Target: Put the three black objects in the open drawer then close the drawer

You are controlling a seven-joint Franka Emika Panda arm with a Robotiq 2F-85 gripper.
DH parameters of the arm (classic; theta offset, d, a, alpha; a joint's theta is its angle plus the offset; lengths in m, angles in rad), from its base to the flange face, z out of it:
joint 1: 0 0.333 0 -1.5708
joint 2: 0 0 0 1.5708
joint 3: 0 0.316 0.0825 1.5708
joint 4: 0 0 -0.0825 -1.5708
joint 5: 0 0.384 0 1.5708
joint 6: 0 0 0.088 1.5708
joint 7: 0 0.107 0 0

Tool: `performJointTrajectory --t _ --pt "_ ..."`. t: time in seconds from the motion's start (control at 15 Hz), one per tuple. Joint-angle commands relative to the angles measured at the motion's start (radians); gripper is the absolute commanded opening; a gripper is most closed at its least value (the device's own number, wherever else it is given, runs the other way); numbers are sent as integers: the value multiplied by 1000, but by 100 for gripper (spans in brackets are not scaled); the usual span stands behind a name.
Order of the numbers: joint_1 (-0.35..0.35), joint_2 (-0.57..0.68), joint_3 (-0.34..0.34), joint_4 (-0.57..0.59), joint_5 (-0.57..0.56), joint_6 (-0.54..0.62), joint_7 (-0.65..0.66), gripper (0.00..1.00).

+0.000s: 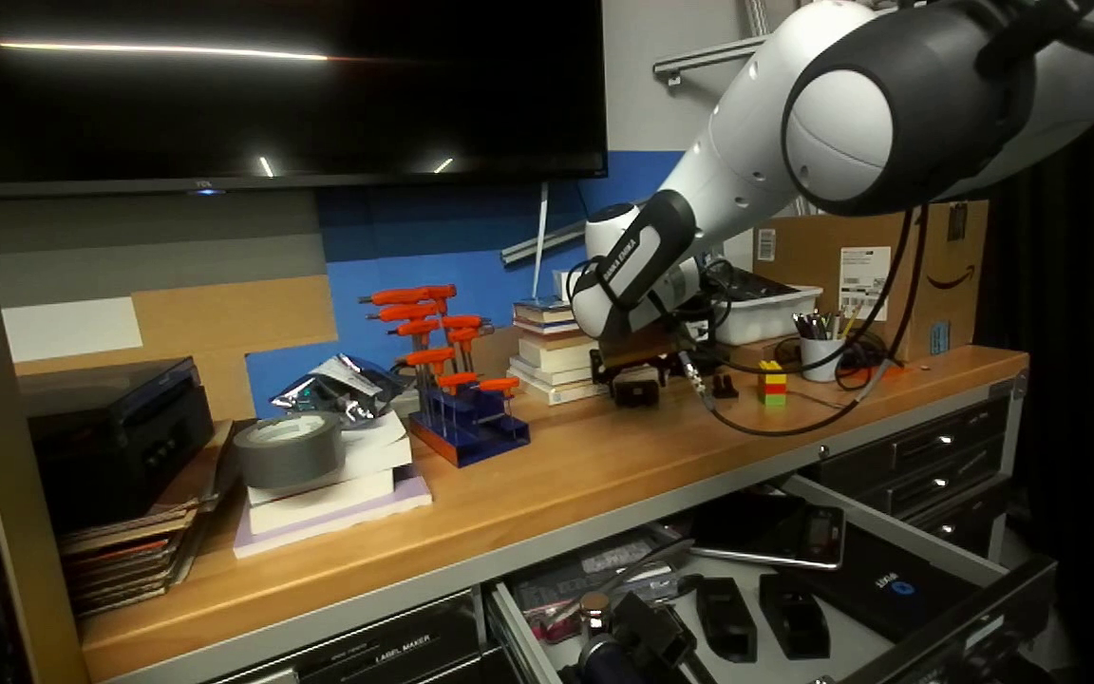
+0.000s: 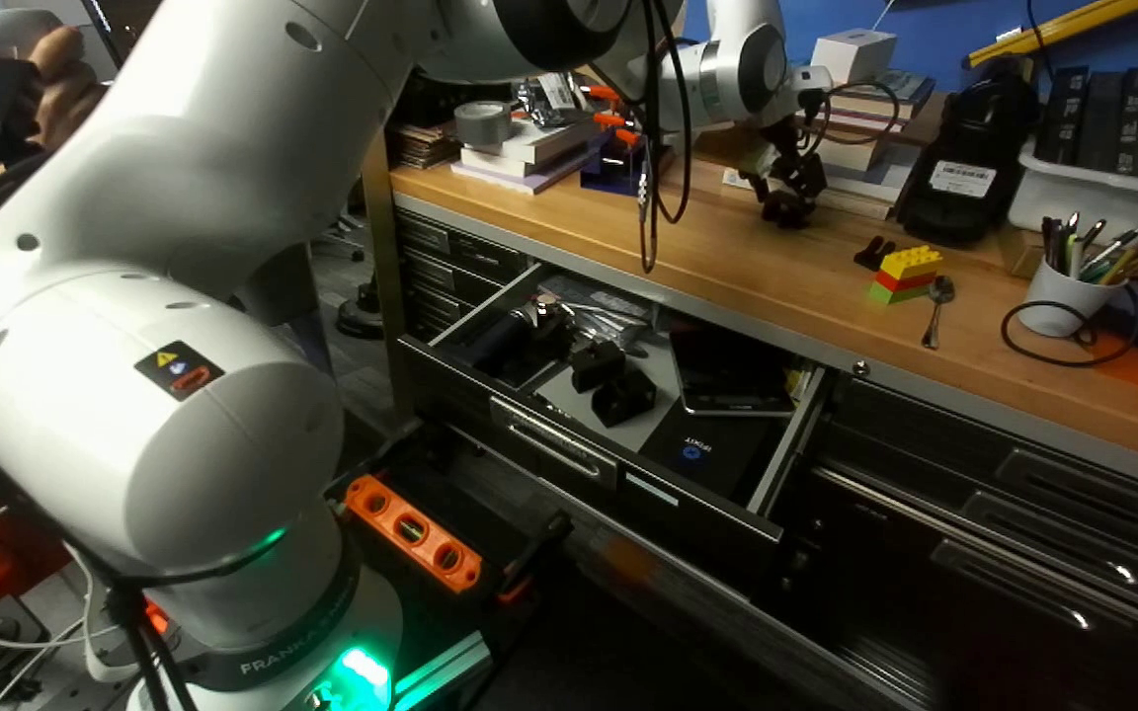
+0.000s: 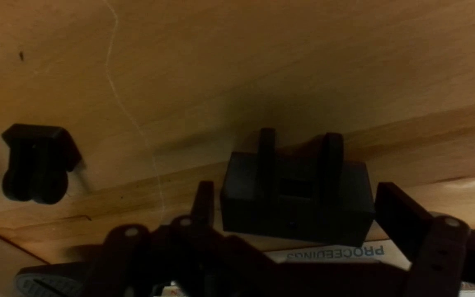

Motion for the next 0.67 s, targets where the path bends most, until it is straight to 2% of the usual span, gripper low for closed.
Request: performJointTrajectory --t 0.0,0.07,0.2,0.53,0.6 --pt "-12 14 15 49 4 -34 -9 92" --pt "-12 14 16 50 4 -35 -10 73" --pt "-11 14 15 55 3 -37 -8 62" --pt "-10 9 17 50 3 -56 -8 62" --pt "-23 44 21 36 11 -35 0 62"
